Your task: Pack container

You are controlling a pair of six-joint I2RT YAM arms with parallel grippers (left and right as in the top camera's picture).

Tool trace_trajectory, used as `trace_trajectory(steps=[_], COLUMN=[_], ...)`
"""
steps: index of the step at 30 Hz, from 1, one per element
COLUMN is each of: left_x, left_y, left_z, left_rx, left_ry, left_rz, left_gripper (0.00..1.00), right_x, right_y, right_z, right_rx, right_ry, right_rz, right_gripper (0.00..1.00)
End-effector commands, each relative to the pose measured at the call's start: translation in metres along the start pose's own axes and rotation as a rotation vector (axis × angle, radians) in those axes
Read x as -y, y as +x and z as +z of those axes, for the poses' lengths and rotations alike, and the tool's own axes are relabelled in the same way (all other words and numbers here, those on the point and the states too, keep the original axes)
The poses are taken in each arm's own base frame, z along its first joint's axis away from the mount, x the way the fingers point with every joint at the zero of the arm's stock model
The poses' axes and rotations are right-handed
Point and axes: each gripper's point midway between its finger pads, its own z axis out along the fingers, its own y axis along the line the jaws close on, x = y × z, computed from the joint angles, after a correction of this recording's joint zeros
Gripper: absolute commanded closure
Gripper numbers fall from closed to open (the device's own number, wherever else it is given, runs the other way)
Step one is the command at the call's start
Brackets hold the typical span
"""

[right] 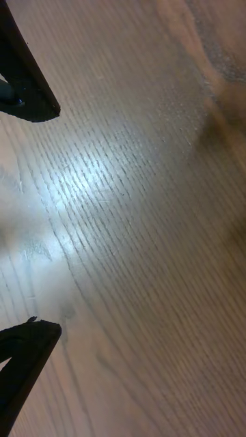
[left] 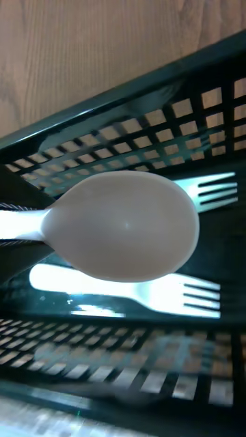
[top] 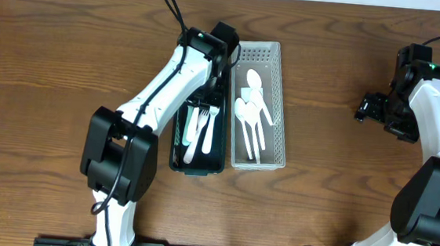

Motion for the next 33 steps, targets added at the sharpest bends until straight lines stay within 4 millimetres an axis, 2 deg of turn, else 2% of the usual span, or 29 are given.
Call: trace_trajectory(steps=[1,3,8,11,14,18,19,20,22,25,29,33], left_x=[-0.003,-0.003,-0.004,-0.008,-0.017,-0.047,-0.058,-0.070,-0.091,-0.127,-0.163,-0.187], left_y=[0.000,0.001,0.002,0.001,-0.001,0.001,0.002,0.003,0.004,0.005,0.006,0.004], left_z=[-0.002,-0.002,-0.004,-0.018,-0.047,-0.109,-0.125,-0.142,-0.166,-0.190,-0.203,-0.204], left_rx=[0.004,0.001,0.002,0.034,0.114,0.303,0.355,0.408,0.491,0.578,0.629,0.637], left_ry=[-0.007,-0.008,-0.008,-0.016,-0.025,-0.091,-0.118,-0.138,-0.149,-0.149,-0.165,-0.201], left_rz=[-0.003,-0.002,0.019,0.047,0.037,-0.006,-0.027,-0.054,-0.114,-0.225,-0.330,-0.345], left_gripper=[0.60,0.54,0.53,0.53,0.53,0.50,0.45,0.34,0.01,0.02,0.02,0.02], right_x=[0.005,0.004,0.004,-0.003,-0.022,-0.037,-0.043,-0.050,-0.072,-0.112,-0.150,-0.169], right_y=[0.000,0.000,0.000,0.000,0.001,-0.008,-0.016,-0.025,-0.045,-0.078,-0.107,-0.103], right_z=[0.000,0.000,0.000,0.000,-0.002,-0.009,-0.014,-0.022,-0.043,-0.083,-0.122,-0.142], right_rx=[0.000,0.000,0.001,-0.002,-0.007,0.046,0.083,0.128,0.232,0.437,0.644,0.690], right_ry=[0.019,0.019,0.019,-0.020,-0.119,-0.134,-0.140,-0.151,-0.192,-0.246,-0.315,-0.351], right_rz=[-0.025,-0.025,-0.026,-0.045,-0.103,-0.162,-0.187,-0.216,-0.288,-0.361,-0.389,-0.433], right_gripper=[0.04,0.04,0.05,0.04,0.07,0.10,0.09,0.08,0.06,0.01,0.01,0.01])
